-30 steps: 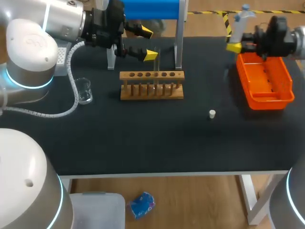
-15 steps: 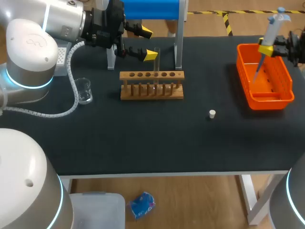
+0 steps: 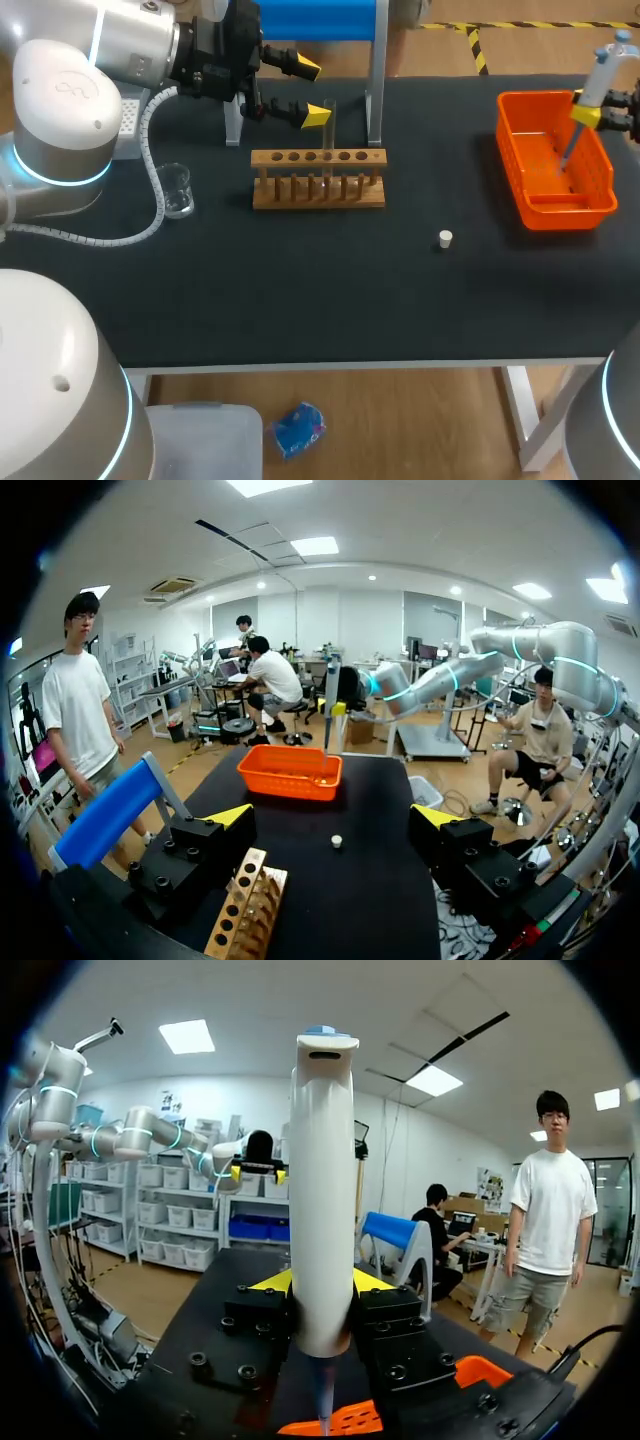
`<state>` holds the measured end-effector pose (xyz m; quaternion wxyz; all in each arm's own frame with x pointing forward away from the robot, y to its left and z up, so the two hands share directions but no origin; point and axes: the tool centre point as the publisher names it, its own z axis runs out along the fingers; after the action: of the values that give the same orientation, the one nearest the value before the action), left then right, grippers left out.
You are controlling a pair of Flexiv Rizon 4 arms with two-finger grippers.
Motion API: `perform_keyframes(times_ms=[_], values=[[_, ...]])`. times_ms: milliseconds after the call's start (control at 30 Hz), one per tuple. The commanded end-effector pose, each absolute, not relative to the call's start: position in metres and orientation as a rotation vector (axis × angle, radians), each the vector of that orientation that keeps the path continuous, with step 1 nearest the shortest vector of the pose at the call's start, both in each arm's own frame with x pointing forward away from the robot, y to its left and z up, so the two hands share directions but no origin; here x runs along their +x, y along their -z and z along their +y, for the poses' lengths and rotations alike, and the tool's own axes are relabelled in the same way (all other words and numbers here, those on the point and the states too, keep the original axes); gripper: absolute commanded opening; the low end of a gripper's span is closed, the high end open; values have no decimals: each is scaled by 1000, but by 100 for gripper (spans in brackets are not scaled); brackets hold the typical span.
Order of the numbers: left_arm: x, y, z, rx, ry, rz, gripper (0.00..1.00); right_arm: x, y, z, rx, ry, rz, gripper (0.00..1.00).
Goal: Invert the test tube, pick up the pipette, mount the tip to pipette, aspirate from beaker and dispense into the tube, eject the tip, return the pipette, and cap with the stopper.
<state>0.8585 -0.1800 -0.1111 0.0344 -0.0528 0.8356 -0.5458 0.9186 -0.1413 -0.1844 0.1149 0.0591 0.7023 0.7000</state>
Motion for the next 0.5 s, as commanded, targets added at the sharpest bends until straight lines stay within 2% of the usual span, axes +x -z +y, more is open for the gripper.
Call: perform_keyframes(times_ms=[33,500], values=[[859,112,-180,-160,1682,2564,100,918,189,-148,179,-2057,2049,0],[859,112,-180,-160,1682,2564,100,918,196,-153,200,-2105,1999,0]])
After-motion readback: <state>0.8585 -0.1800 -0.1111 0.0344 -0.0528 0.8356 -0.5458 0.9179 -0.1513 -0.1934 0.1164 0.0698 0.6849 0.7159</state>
